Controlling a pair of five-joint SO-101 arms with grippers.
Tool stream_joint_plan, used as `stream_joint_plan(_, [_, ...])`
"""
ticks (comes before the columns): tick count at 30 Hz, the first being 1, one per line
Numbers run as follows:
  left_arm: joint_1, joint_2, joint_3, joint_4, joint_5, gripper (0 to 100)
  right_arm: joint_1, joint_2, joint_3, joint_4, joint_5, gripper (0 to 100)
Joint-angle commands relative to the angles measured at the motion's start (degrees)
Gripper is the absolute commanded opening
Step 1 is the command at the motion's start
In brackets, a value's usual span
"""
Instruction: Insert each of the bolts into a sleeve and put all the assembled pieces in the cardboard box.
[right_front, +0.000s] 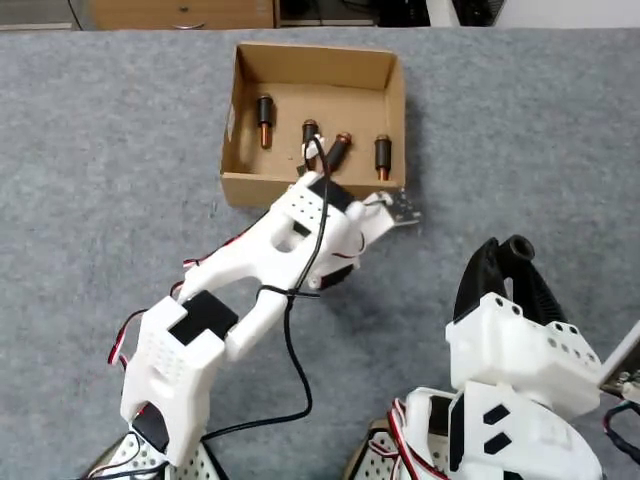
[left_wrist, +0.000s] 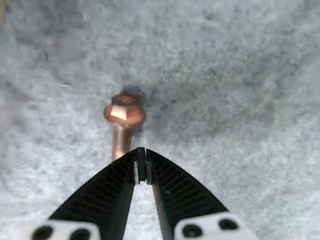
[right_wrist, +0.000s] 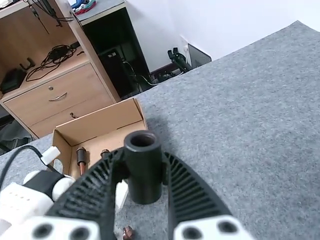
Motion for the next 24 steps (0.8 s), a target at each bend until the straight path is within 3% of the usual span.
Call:
stream_joint_plan(1, [0.3,-1.0,-6.0,5.1,0.7,2,0.7,-0.1,0.0,-1.6,0.1,0.2])
stream_joint_plan(10, [-0.8,-0.5,-12.9,8.0,-2.0,2,0.7,-0.1,0.0,-1.6,0.1,0.2])
stream_joint_plan(15, [-2.0,-0.5,-12.7,7.9,-4.5,2,0.7,-0.1,0.0,-1.6,0.1,0.2])
stream_joint_plan(20, [-4.6,-0.5,-12.6,7.6,-4.5,10,0.7,-0.1,0.0,-1.6,0.1,0.2])
stream_joint_plan(24, [-4.9,-0.3,-12.3,7.6,-4.5,8,0.7,-0.1,0.0,-1.6,0.1,0.2])
